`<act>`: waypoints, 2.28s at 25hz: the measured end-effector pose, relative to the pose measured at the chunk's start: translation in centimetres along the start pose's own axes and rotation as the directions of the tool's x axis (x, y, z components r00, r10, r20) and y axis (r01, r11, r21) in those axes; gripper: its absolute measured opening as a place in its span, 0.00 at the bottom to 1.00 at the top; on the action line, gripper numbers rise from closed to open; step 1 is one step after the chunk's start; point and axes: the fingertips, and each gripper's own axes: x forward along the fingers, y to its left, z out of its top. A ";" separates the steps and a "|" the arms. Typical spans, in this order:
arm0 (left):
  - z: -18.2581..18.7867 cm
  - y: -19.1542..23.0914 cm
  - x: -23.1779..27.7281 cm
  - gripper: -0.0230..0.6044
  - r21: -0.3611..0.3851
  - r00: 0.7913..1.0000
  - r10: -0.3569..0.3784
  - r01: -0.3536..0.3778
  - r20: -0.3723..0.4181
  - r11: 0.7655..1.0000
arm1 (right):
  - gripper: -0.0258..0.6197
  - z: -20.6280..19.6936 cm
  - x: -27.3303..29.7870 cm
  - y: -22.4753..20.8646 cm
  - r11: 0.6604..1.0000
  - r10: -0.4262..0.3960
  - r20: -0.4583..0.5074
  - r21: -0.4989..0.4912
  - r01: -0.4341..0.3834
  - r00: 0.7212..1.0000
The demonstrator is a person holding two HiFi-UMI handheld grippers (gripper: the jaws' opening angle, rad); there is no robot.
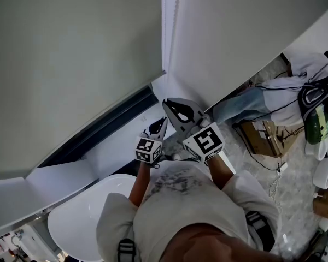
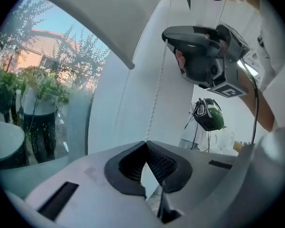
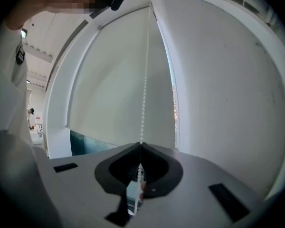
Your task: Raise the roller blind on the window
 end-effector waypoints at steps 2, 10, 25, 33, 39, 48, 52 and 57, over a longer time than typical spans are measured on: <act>-0.9 0.2 0.3 0.05 -0.008 1.000 -0.002 0.002 -0.011 1.000 | 0.14 -0.9 0.0 -0.1 1.000 -0.002 -0.012 0.005 0.002 1.000; -2.9 0.5 1.5 0.05 -0.005 0.999 -0.011 0.011 -0.047 1.000 | 0.14 -3.0 0.0 -0.5 1.000 -0.011 -0.026 0.019 0.012 1.000; -10.3 1.6 1.1 0.05 -0.031 0.986 -0.019 0.014 -0.168 0.999 | 0.13 -10.1 0.7 1.1 0.999 0.015 -0.156 0.050 -0.007 0.988; -6.7 0.8 -1.5 0.05 0.016 0.995 -0.013 0.014 -0.101 1.000 | 0.13 -10.1 0.7 0.9 0.999 0.022 -0.154 0.033 -0.017 0.988; 2.0 -0.3 -3.7 0.14 0.044 0.999 -0.036 0.035 0.013 0.998 | 0.14 -10.3 0.8 0.8 0.999 0.028 -0.148 0.034 -0.024 0.989; 17.3 -3.2 -7.3 0.16 0.153 0.974 -0.136 0.109 0.181 0.982 | 0.13 -10.4 0.8 0.6 0.999 0.021 -0.140 0.042 -0.015 0.990; 23.1 -4.9 -7.4 0.17 0.238 0.954 -0.183 0.126 0.236 0.963 | 0.14 -10.4 0.8 0.6 0.999 0.020 -0.138 0.043 -0.014 0.990; 28.2 -5.9 -6.8 0.17 0.302 0.940 -0.212 0.127 0.267 0.945 | 0.14 -10.2 0.9 0.9 0.999 0.022 -0.137 0.043 -0.016 0.990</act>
